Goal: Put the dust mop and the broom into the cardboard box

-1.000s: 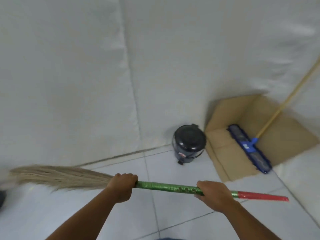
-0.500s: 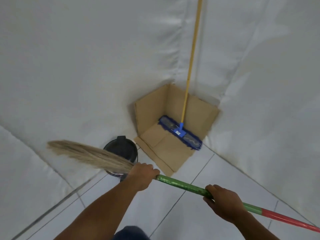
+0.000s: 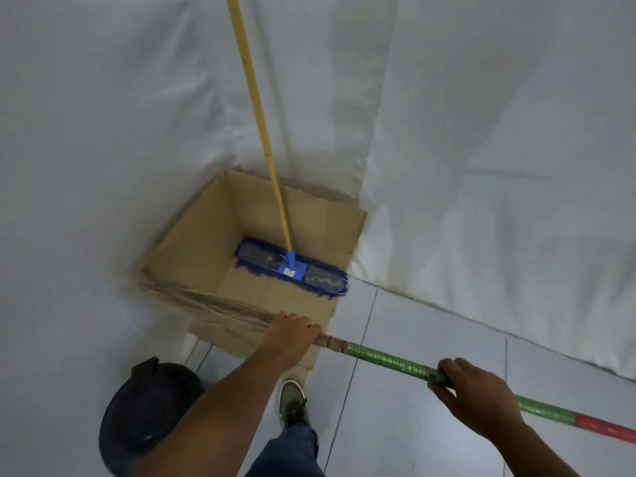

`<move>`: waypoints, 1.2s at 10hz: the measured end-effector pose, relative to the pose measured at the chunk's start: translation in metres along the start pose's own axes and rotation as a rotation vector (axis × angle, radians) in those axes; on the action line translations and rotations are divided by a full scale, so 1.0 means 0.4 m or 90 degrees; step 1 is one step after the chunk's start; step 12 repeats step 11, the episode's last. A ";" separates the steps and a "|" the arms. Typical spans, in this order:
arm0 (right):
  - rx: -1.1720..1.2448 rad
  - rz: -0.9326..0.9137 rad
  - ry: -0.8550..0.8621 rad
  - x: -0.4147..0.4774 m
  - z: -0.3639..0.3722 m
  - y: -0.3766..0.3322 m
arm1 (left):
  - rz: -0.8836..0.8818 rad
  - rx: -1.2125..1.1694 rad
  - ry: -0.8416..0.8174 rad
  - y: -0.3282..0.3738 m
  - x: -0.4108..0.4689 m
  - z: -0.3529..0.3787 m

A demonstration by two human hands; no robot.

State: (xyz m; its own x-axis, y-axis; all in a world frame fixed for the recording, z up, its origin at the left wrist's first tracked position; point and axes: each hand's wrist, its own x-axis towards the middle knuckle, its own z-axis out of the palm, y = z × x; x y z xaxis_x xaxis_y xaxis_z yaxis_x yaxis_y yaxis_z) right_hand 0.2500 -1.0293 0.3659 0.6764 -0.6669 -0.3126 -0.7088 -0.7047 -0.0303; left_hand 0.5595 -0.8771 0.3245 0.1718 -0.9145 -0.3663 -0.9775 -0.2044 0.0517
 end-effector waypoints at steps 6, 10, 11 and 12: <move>-0.024 -0.117 -0.012 0.841 1.003 0.286 | -0.018 -0.051 -0.087 -0.161 0.940 0.847; -0.018 -0.015 -0.118 1.011 1.377 0.247 | -0.020 0.089 -0.067 -0.197 1.083 1.214; 0.007 0.011 -0.098 0.961 1.275 0.221 | -0.048 0.091 -0.001 -0.209 0.997 1.132; 0.007 0.011 -0.098 0.961 1.275 0.221 | -0.048 0.091 -0.001 -0.209 0.997 1.132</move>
